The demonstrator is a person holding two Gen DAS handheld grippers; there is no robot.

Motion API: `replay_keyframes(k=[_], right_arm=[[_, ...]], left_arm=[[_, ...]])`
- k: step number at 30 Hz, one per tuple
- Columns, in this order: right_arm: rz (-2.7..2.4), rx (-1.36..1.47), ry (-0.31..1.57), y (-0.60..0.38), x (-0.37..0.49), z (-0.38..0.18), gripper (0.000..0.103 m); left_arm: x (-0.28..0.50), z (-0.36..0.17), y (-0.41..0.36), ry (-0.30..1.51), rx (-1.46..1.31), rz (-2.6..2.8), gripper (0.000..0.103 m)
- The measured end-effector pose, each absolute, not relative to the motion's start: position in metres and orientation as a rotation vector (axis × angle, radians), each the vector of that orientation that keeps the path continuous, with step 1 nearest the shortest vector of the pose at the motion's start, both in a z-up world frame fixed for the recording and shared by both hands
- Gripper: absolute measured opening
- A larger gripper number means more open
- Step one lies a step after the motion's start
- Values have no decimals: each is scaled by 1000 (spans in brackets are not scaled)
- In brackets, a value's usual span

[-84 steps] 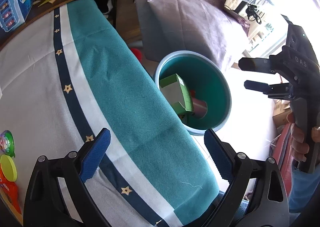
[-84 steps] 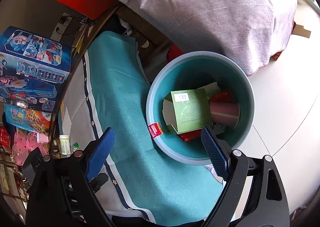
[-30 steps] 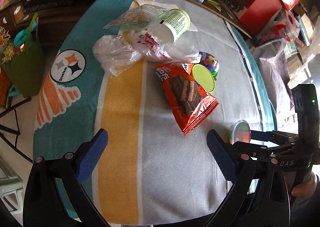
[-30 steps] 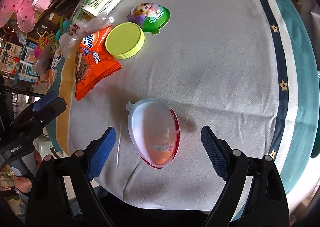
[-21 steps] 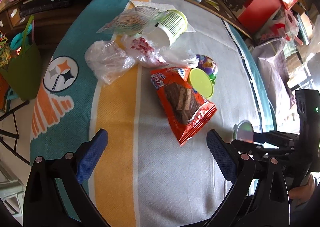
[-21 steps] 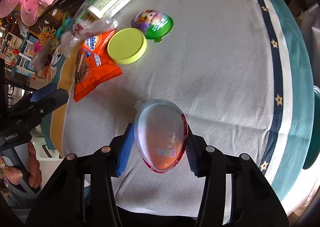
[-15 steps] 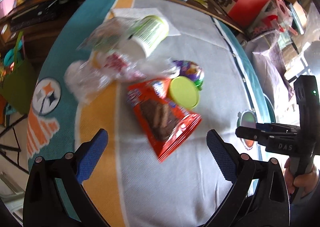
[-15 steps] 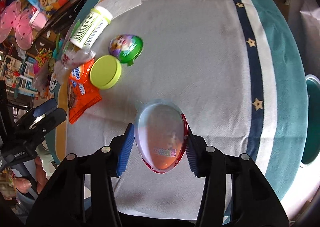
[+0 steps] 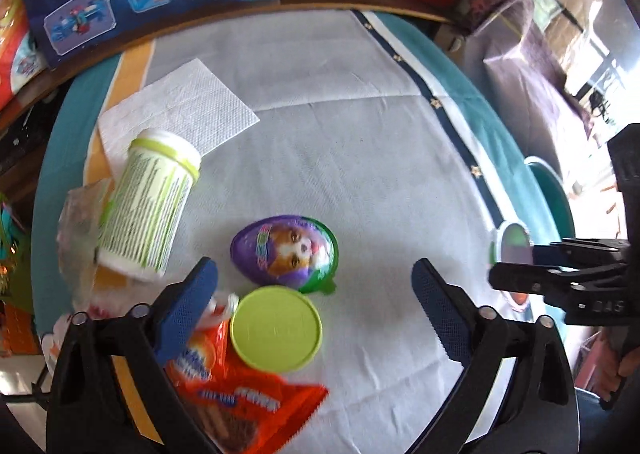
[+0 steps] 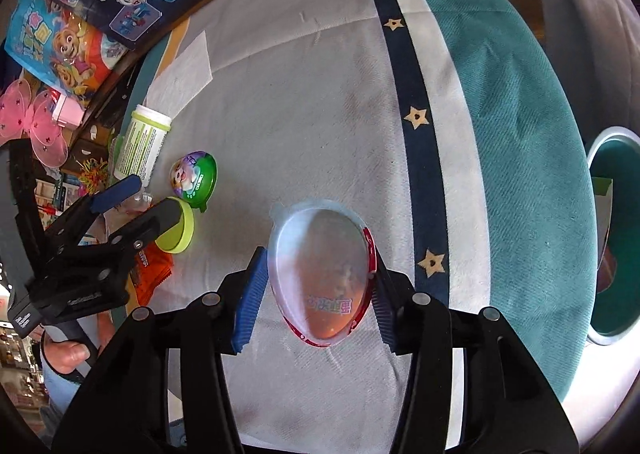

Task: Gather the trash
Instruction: 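Grasp the clear plastic lid with the right tool while the left tool grasps the purple chocolate egg, then carry lid and egg over the teal bin and open both tools to drop them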

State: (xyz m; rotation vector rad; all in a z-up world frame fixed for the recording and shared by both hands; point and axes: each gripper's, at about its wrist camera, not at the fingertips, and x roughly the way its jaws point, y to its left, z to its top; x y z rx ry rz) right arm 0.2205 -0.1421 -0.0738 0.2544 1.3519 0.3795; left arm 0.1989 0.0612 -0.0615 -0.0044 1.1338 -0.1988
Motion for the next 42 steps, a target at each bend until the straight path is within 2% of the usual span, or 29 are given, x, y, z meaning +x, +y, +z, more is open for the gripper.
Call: replay_keyframes(k=[2,9,10,11,23,24,42], right_arm=[[386,277,1358,-147,223,-78,47],[409,325,1358,-155,229,-83,47],[412,332,1357,-157,229,-84,47],[414,339,1357,-158,229,-85,47],[404,413,1322,-190,220,-78,47],[403,418,1316,-193,218,-77,47],[345,540,1219,-273,188,-59,47]], left_arm=[[208,-72,58,1167,29,-193,81],[218,-93,59,1214,109,-147,79],[218,-93,58,1205,116,-152,78],[216,-92,56,1191,120,-159,71],[193,-57,16,1123,106,-230,71],[192,-54,12,1119,104,-234,63],[166,-38,-61,1125,121,-335,64]])
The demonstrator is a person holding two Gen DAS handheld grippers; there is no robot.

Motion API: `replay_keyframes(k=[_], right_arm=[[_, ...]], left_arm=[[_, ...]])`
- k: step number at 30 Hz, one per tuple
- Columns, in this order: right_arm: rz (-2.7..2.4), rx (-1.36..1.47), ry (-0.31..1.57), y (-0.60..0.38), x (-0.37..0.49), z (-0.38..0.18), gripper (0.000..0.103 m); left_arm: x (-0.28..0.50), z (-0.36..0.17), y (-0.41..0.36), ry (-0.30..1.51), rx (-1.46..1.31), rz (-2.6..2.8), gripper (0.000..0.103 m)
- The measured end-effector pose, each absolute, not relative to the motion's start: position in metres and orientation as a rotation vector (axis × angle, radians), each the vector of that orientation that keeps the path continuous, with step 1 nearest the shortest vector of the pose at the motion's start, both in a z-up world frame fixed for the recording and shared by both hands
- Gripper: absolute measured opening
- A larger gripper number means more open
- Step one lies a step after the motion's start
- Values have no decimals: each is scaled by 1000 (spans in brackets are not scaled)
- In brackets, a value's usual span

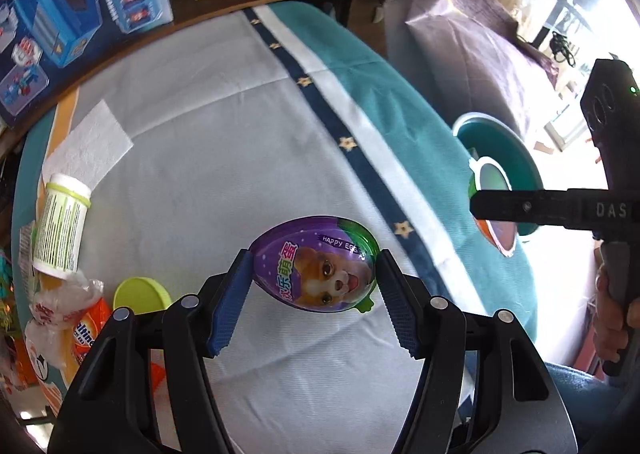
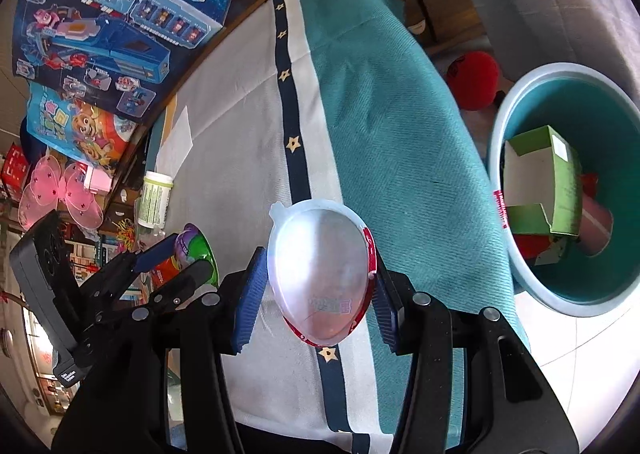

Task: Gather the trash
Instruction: 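Carry lid and egg over the teal bin and open both tools to drop them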

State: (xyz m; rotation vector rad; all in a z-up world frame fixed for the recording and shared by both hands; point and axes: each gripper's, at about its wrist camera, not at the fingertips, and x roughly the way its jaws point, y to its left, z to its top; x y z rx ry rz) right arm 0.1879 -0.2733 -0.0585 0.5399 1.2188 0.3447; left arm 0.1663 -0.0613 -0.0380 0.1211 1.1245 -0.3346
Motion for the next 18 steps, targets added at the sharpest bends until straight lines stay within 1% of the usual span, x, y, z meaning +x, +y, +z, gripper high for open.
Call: replay_keyframes(k=[9,18], right_arm=[[249,606,1135,-353,177,-46,47],[97,694,1075,-452,152,-52,47]], left_arm=[[164,-21,-135,1098,197,-441,64],[166,-23,-234,1100,287,-589,64]])
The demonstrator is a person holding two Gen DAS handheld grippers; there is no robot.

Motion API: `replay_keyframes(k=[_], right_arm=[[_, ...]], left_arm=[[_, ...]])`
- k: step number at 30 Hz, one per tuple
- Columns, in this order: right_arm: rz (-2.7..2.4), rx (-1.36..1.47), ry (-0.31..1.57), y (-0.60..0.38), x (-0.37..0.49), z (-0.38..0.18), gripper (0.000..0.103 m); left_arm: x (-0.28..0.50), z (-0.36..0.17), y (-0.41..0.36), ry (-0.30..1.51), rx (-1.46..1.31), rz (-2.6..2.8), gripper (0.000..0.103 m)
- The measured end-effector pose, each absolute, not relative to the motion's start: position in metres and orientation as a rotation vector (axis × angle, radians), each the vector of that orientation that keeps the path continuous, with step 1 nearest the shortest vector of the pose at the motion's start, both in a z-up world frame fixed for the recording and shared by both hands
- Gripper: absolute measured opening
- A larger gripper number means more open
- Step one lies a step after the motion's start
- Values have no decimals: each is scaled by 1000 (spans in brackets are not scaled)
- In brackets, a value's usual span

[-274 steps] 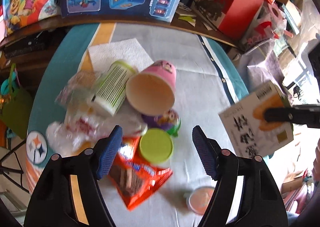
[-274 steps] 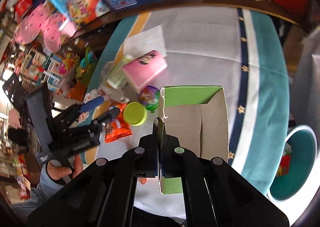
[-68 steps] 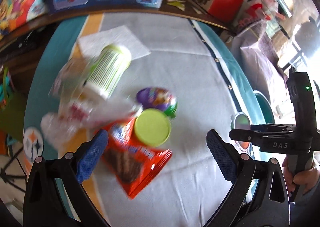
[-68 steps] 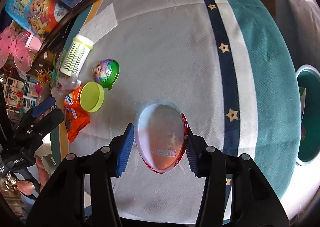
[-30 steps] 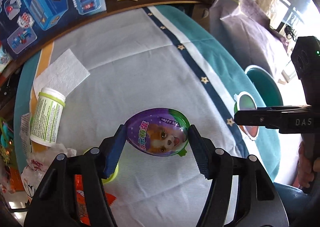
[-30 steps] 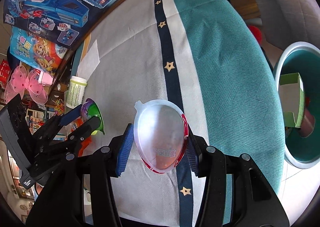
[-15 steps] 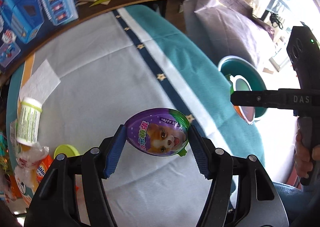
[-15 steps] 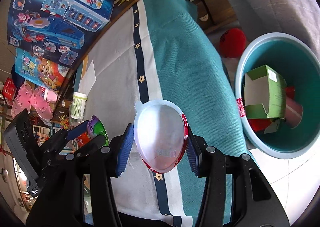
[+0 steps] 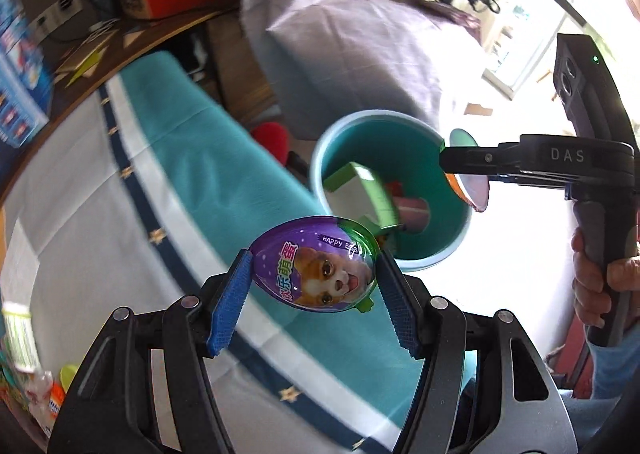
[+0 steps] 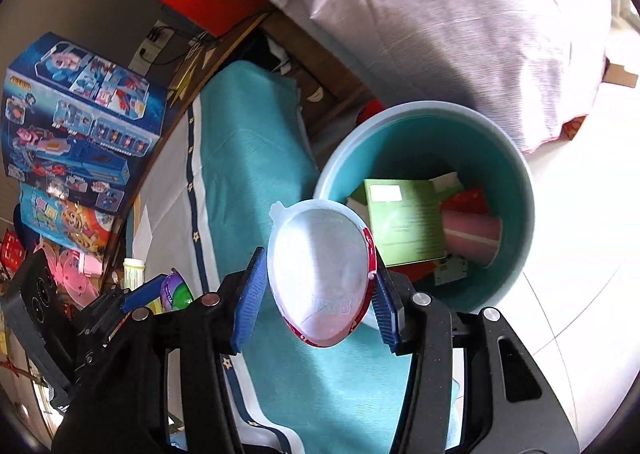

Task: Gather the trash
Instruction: 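Carry lid and egg over the teal bin and open both tools to drop them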

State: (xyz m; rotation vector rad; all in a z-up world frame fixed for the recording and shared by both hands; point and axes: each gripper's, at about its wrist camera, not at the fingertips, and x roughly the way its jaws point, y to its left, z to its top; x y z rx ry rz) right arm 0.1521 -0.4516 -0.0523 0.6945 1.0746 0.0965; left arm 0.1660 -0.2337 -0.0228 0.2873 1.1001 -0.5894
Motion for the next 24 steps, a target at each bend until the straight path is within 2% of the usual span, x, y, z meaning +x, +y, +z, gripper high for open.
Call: replay_keyframes(k=[8,19,21,23,24], right_arm=[[45,743,1068,-495,141,-67,47],[30,770,1091,-519,142,-82,47],[36,768,1096,-517,144,-83,47],[42,766,1098,-516,145,-83,47],[44,765,1099,-516,146,-84,47]], left_arm=[[175,-45,-302,1138,349,-672,64],[175,-82,-355,1219,400,-740,65],[173,-89,-360,1243,408,-739,70],[173,-93,-362,1251,415,-723,82],[173,-92,-360,1247,414,-715,84]])
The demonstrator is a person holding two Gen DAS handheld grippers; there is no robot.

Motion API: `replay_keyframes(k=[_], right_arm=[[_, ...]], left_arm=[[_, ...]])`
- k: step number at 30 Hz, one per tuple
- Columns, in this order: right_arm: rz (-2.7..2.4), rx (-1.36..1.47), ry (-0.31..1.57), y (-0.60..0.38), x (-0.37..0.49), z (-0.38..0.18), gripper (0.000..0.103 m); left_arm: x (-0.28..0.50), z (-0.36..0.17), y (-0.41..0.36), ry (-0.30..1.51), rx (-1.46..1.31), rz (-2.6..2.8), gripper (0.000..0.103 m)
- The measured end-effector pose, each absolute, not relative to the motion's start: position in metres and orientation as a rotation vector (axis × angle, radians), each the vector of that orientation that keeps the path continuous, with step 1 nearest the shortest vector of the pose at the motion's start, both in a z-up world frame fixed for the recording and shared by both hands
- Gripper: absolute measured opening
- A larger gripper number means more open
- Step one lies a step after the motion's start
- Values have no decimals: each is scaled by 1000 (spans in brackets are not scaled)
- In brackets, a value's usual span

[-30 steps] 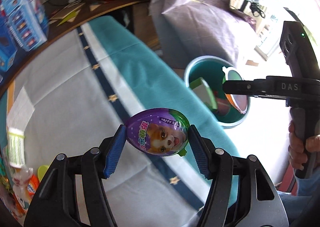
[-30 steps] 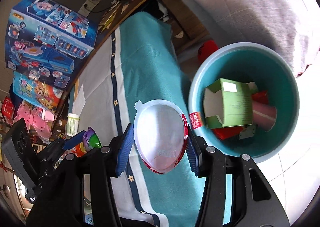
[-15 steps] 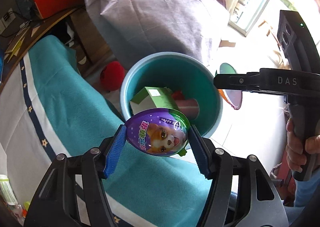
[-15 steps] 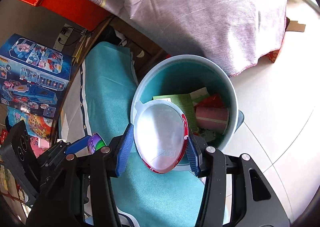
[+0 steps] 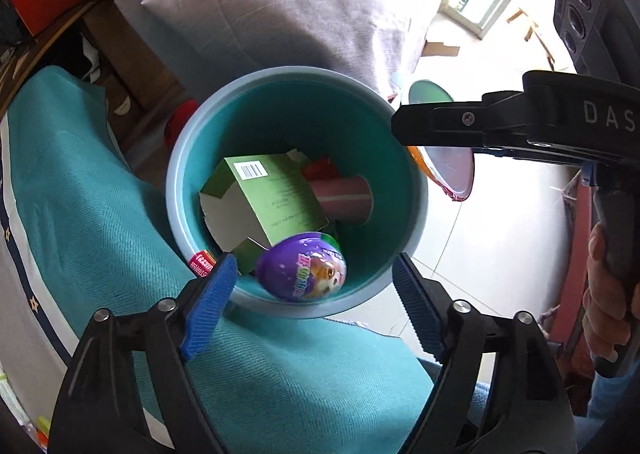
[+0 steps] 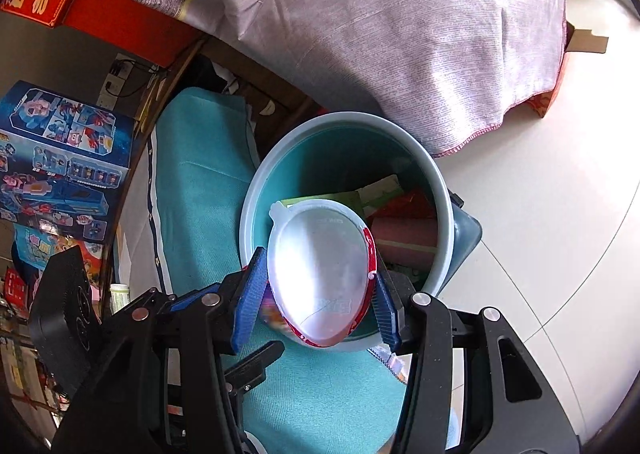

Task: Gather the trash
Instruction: 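Carry lid and egg over the teal bin and open both tools to drop them, then move both tools back over the remaining table clutter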

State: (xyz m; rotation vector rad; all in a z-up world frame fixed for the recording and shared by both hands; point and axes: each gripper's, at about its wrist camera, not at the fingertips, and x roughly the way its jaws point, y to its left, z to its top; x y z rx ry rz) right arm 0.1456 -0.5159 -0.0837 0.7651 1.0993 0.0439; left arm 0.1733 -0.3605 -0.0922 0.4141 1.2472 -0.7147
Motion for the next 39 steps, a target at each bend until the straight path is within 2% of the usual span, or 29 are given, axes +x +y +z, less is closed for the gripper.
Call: replay_keyframes(k=[2,5,13,14,15,23,39], right_arm=[[45,765,1102,-516,146,-85,47],[46,766,1110,-513,146,-87,47],[38,747,1123,-505,148,-83,49],[35,749,1128,-504,148,-82,64],[27,748,1129,-503,147,-81,73],[-16,744,1168,-490,142,-80,84],[-54,623,1195,-446,129,-55,88]], left_arm=[[175,-90,-356,1244,401,-702,91],[177,-85,-348,1240,378,-686,93],[171,-83,-330,1252,344,-660,96],[170,-82,-329,1251,340,-658,96],[169,-81,-327,1250,336,-657,96],[162,-71,-308,1230,307,-656,96],[145,-49,-255,1180,231,-628,97]])
